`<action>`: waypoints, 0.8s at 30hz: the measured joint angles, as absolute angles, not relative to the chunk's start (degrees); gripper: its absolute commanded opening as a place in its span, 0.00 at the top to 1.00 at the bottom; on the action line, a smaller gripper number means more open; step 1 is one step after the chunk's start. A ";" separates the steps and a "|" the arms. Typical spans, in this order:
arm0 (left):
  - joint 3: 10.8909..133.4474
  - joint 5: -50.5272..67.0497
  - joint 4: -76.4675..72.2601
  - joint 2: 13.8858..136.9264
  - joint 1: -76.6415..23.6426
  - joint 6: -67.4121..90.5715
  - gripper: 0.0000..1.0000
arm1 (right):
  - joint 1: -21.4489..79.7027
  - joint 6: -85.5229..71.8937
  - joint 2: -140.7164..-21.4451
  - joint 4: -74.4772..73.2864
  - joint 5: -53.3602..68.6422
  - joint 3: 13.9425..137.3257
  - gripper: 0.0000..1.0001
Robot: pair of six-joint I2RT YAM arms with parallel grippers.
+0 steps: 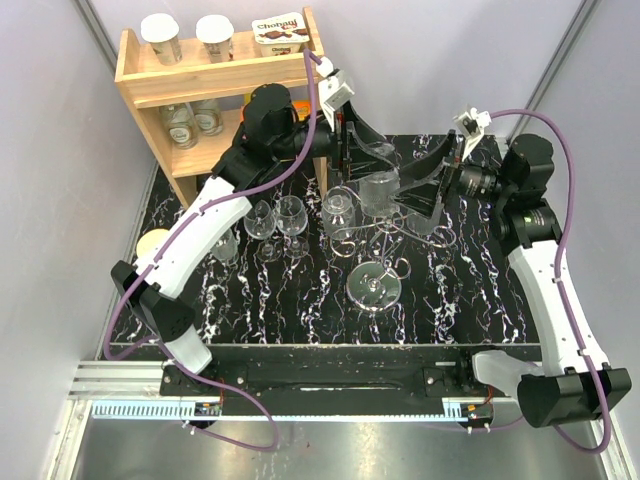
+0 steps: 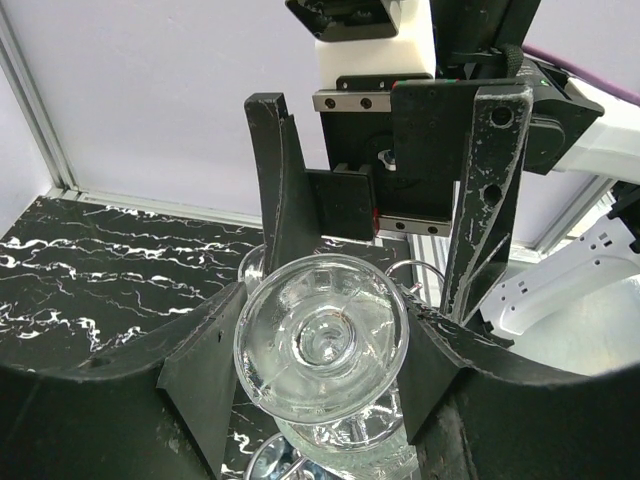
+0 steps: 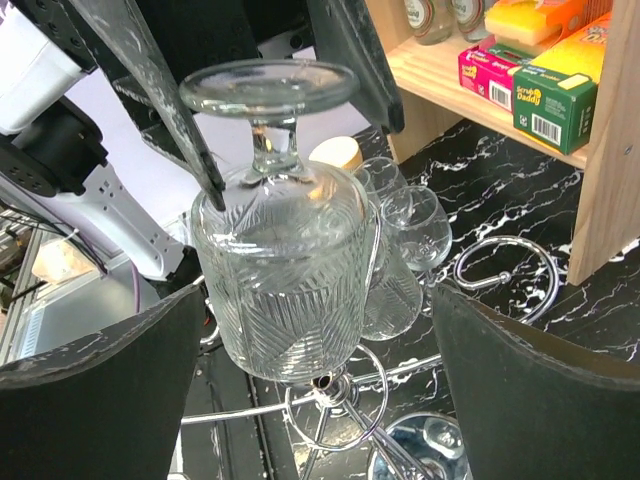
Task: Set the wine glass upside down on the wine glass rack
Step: Adjust the wine glass.
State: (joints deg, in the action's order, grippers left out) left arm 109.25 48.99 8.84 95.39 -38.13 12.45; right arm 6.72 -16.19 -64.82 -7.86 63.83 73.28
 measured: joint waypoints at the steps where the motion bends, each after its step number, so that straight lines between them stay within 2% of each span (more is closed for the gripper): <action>1: 109.25 48.86 9.21 95.39 -38.17 12.27 1.00 | 6.96 -16.71 -65.04 -6.96 63.83 73.28 0.01; 16: 112.95 48.14 10.83 97.25 -39.33 11.81 1.00 | 10.24 -18.06 -66.13 -2.94 63.94 72.01 0.00; 19: 113.14 48.03 10.87 97.27 -39.42 11.77 1.00 | 10.63 -18.13 -66.70 -2.20 64.12 71.96 0.12; 22: 113.14 47.77 10.87 97.47 -39.44 11.68 1.00 | 11.00 -18.28 -66.83 -1.41 64.49 71.96 0.31; 24: 113.14 47.55 10.83 97.67 -39.44 11.64 1.00 | 11.18 -18.26 -66.83 -1.28 64.66 71.96 0.37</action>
State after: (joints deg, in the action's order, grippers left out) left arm 113.14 47.55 10.83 97.67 -39.44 11.64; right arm 11.18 -18.26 -66.83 -1.28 64.66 71.96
